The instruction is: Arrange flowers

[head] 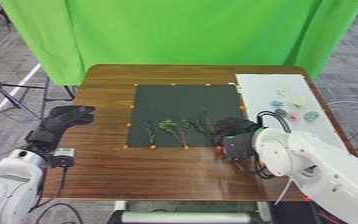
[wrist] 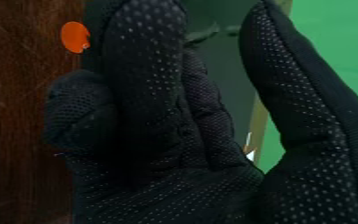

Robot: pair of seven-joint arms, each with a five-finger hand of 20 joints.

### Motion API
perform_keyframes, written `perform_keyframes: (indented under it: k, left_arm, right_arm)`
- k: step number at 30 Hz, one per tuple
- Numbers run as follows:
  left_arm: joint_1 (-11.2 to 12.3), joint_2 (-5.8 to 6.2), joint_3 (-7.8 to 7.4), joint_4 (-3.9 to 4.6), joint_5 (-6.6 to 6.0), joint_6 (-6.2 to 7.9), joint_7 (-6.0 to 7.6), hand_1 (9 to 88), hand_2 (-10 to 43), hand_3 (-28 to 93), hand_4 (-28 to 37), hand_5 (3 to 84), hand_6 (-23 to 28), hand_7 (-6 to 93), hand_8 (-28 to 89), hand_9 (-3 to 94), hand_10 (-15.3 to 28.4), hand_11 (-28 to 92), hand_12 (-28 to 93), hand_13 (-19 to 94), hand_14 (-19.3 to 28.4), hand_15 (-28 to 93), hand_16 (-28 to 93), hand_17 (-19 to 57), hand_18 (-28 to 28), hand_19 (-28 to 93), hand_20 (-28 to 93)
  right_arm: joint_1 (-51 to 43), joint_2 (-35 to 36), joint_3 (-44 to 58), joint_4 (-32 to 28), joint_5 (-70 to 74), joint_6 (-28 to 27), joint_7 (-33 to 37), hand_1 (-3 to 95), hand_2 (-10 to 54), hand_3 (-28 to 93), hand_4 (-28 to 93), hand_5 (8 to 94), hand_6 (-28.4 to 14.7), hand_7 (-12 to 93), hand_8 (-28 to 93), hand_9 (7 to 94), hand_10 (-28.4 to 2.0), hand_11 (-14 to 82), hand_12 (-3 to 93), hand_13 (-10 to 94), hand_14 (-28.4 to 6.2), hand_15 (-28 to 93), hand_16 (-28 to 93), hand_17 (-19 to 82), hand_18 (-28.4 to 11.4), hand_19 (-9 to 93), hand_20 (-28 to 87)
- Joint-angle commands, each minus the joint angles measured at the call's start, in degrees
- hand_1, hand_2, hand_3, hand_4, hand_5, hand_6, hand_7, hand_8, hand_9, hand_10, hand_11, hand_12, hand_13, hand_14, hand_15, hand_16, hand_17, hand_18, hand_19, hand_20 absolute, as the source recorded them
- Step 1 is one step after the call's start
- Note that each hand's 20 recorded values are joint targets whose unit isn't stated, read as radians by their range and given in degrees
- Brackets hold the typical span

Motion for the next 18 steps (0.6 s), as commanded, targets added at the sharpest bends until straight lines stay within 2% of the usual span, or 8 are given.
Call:
perform_keyframes:
  k: [1,8,18]
  left_arm:
    - [-0.1,-0.29,-0.17,-0.3,0.37,-0.84,-0.49,30.8,10.8,60,-23.2,48.3,6.6,13.9,-7,49.4,16.9,22,8,38,20.8,22,-4,1.5,15.5,22,13]
    - [-0.2,-0.27,-0.18,-0.23,0.42,-1.35,-0.77,30.9,10.8,60,-23.3,48.3,6.7,13.9,-7,49.4,16.8,22,8,38,20.7,22,-4,1.4,15.5,22,13]
    - [-0.2,-0.44,-0.23,-0.34,0.52,-1.98,-1.07,30.9,10.8,60,-23.2,48.3,6.7,13.9,-7,49.4,16.9,22,8,38,20.7,22,-4,1.4,15.6,22,13]
  right_arm:
    - [-1.2,0.9,-0.3,0.5,0.7,0.0,0.4,40.3,-9.5,58,-3,56.3,-8.4,7,-3,74.3,-18.0,14.7,18.9,94,-5.1,35,28,75,-4.9,65,51]
    - [-3.1,1.3,1.6,-0.4,2.3,2.4,-1.0,38.6,-9.5,58,-3,55.0,-8.6,6,-3,75.2,-17.9,15.2,19.2,94,-5.4,35,28,74,-5.1,66,50]
    - [-5.5,1.9,4.3,-2.1,3.9,7.4,-4.5,37.6,-9.5,59,-3,48.2,-9.2,3,-2,76.2,-17.5,17.8,20.2,94,-5.6,35,29,74,-5.6,67,49]
